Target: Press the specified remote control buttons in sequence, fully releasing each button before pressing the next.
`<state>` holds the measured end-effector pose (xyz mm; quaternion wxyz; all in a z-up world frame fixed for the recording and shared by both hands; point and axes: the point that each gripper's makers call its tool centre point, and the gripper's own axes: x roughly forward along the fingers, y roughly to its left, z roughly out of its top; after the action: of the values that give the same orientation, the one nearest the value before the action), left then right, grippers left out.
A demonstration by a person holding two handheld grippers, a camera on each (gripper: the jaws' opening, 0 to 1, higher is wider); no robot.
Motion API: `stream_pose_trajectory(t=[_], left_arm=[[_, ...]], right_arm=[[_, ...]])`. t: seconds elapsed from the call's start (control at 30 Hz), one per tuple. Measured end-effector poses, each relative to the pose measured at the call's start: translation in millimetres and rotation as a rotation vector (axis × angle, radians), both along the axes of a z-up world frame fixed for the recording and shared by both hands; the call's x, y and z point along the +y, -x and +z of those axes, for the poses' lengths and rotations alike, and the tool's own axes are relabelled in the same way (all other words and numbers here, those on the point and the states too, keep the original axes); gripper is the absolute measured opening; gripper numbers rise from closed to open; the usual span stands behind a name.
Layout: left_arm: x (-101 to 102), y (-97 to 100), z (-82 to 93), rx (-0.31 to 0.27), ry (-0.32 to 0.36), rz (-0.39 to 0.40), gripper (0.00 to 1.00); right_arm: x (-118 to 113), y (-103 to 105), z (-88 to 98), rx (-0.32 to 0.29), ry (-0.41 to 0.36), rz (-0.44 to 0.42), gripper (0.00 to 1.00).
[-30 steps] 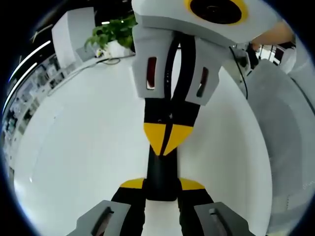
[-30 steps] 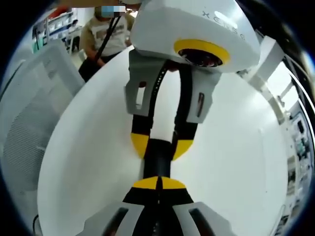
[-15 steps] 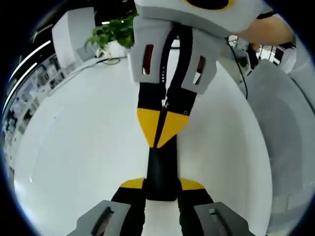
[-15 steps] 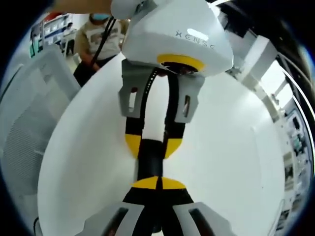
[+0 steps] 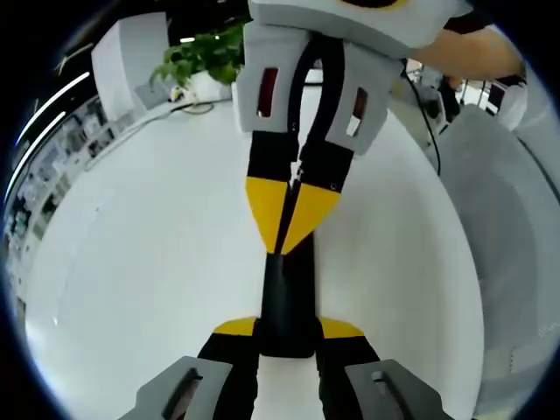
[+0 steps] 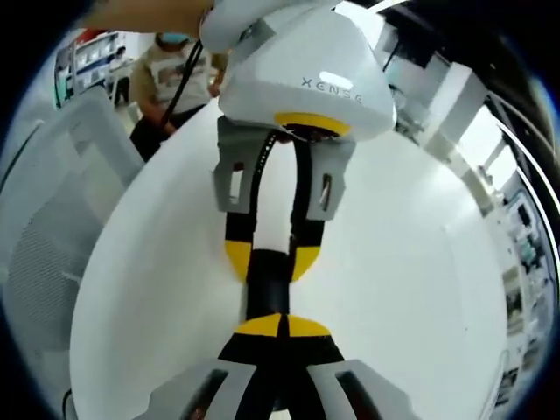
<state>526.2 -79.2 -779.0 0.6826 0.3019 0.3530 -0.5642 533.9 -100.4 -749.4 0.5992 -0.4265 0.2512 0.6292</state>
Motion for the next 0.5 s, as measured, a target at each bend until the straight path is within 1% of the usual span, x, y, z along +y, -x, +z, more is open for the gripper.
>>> stream_pose_trajectory(t=[0.1,0.13,0.17,0.23,0.5], left_arm=[[0.2,-0.2,-0.2,0.0,-0.001,0.001,0.24],[0.2,-0.2,-0.3,-0.001,-0.002,0.0,0.24],[0.2,0.1,0.0,-0.001,-0.002,0.001,0.24],[0.2,0.1,-0.2,-0.001,-0.003,0.001,0.24],[0.1,0.2,0.0,-0.001,-0.003,0.001,0.24]], right_arm=[[0.0,-0.8,1.7,-0.005,-0.007,-0.001,0.0],[0.4,-1.1,2.0,-0.003,-0.011,-0.009,0.05],[0.1,-1.1,2.2,-0.002,-0.011,-0.014,0.06],[-0.3,-1.1,3.0,-0.01,-0.012,-0.008,0.07],[-2.8,-0.7,4.8,-0.01,-0.023,-0.014,0.11]])
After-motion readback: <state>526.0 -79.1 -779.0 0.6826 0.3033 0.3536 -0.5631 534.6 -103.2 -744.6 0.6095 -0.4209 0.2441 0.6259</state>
